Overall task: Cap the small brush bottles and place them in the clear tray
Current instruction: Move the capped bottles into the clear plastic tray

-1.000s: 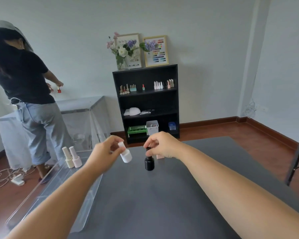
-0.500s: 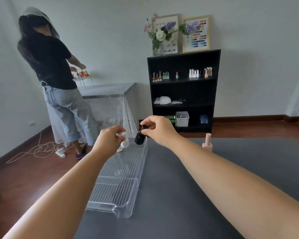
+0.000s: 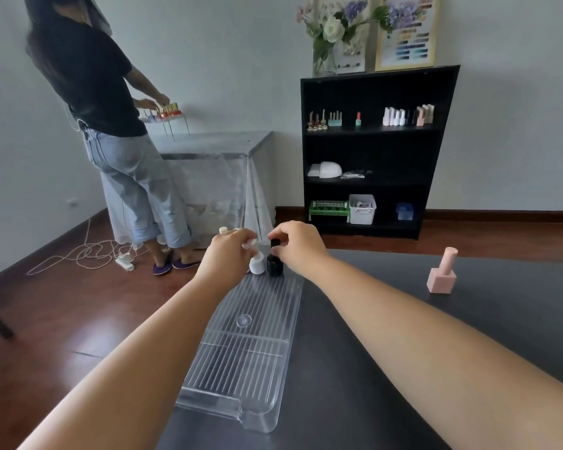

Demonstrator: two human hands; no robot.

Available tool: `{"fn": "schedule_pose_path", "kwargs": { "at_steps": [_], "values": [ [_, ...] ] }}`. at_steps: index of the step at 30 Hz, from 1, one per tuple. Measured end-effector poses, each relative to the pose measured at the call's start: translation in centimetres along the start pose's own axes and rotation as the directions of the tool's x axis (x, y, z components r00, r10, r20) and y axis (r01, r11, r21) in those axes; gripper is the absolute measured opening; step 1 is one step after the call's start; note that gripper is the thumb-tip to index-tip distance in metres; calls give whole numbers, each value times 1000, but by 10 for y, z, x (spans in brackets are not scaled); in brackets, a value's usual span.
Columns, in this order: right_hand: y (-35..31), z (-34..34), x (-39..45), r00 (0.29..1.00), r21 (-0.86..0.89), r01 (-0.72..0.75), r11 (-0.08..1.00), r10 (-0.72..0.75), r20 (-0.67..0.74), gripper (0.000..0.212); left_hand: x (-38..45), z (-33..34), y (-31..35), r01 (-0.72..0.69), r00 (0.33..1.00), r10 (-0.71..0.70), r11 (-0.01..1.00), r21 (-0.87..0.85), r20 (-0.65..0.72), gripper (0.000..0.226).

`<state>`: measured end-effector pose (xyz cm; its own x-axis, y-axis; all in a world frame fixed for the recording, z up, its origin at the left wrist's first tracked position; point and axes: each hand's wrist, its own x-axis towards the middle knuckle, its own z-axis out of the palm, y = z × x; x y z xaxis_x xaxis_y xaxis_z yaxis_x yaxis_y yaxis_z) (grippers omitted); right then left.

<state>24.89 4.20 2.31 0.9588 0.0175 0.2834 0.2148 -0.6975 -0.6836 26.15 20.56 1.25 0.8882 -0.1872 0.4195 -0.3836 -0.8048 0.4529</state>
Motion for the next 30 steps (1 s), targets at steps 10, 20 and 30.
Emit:
{"fn": "schedule_pose_path", "kwargs": {
  "at_steps": [10,20,30],
  "values": [
    [-1,3,2,1000,42,-13,999,13,8,36,-2,-3,4,-11,996,9,1000,-21,-86,31],
    [55,-128,-86,971,-300,-24,954,-50,-236,22,-83,-29,26,17,996,-11,997,-69,86,41],
    [130,-173,-129,924,-132,-327,936,287,-252,36,-132,-31,18,41,929,-87,990,133,359,53]
  ]
}}
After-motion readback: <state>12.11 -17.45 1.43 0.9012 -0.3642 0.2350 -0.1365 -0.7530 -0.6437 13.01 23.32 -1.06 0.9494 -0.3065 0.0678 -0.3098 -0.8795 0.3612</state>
